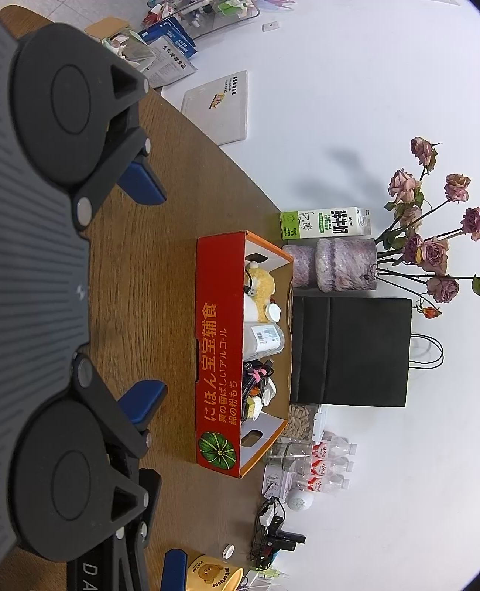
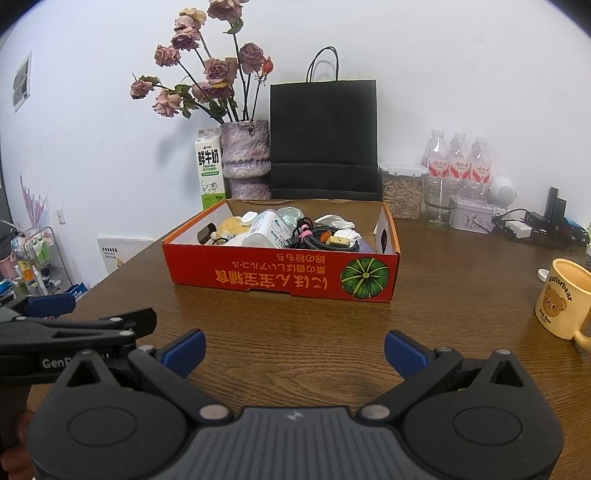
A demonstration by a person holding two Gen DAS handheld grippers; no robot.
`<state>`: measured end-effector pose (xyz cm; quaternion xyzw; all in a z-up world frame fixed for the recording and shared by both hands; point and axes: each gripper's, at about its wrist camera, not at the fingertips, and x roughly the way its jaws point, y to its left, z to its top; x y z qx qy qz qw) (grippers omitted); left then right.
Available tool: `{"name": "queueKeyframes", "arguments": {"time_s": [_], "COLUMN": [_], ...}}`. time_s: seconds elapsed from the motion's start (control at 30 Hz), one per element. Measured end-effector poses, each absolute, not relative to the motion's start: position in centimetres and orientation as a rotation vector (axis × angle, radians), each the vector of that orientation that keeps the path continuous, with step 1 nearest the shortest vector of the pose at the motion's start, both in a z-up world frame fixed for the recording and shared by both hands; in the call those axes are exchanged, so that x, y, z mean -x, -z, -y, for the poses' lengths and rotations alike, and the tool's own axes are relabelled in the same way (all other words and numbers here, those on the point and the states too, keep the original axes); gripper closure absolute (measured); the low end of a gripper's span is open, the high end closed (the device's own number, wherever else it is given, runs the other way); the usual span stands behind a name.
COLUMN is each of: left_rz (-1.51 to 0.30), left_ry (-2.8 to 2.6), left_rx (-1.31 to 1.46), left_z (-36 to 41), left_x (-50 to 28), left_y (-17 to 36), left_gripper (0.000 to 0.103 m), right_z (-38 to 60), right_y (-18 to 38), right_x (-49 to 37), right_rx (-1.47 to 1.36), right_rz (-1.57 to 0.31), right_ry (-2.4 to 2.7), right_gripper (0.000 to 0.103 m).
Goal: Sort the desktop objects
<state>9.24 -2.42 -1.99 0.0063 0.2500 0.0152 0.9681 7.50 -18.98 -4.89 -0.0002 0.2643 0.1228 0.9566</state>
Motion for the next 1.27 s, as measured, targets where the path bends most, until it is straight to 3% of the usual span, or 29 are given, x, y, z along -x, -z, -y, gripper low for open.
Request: {"name": "queueKeyframes", "arguments": {"time_s": [1.27], "left_rz": [-0.511], "left_ry": [-0.028], "left_rx": [-0.015], "left_z": [2.58], "left_x": [-9.56], "left_y": [2.15], "left_gripper": [0.000], "right_z": [19.44], "right_y": [4.76], "right_x": [-7.81], "right_rx": [-0.004], "right_rz": [-0.542], "right_ry": [-0.243], "right_gripper": [0.000]}}
